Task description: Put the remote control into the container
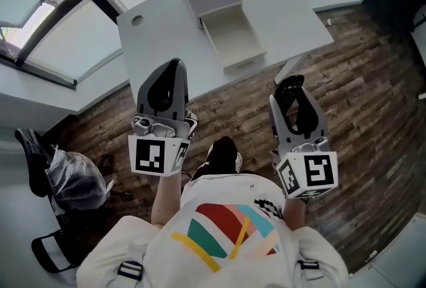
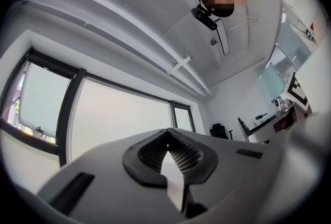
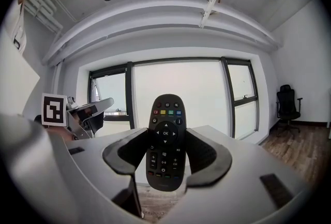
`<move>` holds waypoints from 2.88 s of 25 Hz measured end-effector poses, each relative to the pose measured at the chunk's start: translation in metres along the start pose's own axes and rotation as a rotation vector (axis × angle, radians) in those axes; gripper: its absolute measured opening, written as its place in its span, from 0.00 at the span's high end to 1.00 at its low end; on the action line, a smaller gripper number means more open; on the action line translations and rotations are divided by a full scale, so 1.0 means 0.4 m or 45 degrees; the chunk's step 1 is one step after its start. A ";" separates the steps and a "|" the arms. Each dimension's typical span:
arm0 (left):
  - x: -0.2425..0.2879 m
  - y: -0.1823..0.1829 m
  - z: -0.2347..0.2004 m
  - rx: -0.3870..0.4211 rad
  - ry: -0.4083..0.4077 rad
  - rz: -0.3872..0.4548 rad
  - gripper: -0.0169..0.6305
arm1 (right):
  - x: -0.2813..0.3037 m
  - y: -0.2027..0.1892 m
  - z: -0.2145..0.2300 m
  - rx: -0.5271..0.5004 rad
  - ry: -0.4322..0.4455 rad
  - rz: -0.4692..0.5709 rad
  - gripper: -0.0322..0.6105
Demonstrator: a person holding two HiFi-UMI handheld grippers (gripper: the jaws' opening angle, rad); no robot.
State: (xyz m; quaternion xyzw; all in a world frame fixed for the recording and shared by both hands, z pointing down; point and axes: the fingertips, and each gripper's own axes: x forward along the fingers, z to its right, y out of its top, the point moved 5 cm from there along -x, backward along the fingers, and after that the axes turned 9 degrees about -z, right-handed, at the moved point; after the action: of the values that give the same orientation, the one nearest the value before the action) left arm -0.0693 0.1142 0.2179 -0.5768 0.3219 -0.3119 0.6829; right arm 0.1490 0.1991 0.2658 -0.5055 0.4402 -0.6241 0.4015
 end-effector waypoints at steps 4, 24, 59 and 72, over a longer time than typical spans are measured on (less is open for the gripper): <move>0.033 -0.010 0.001 -0.007 -0.005 -0.008 0.96 | 0.022 0.011 0.019 -0.005 0.004 0.000 0.59; 0.445 -0.065 -0.325 -0.106 0.019 0.009 0.96 | 0.532 0.224 0.052 -0.084 0.059 -0.054 0.59; 0.625 -0.316 -0.439 -0.174 0.188 -0.341 0.96 | 0.921 0.010 0.140 0.105 0.311 -0.673 0.59; 0.611 -0.353 -0.460 -0.217 0.235 -0.378 0.96 | 1.002 -0.209 0.072 -0.090 0.347 -1.116 0.59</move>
State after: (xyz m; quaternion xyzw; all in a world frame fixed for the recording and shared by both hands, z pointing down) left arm -0.0778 -0.2083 0.3147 -0.6428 0.3199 -0.4324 0.5455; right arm 0.1058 -0.1602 0.4597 -0.5707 0.2548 -0.7803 0.0207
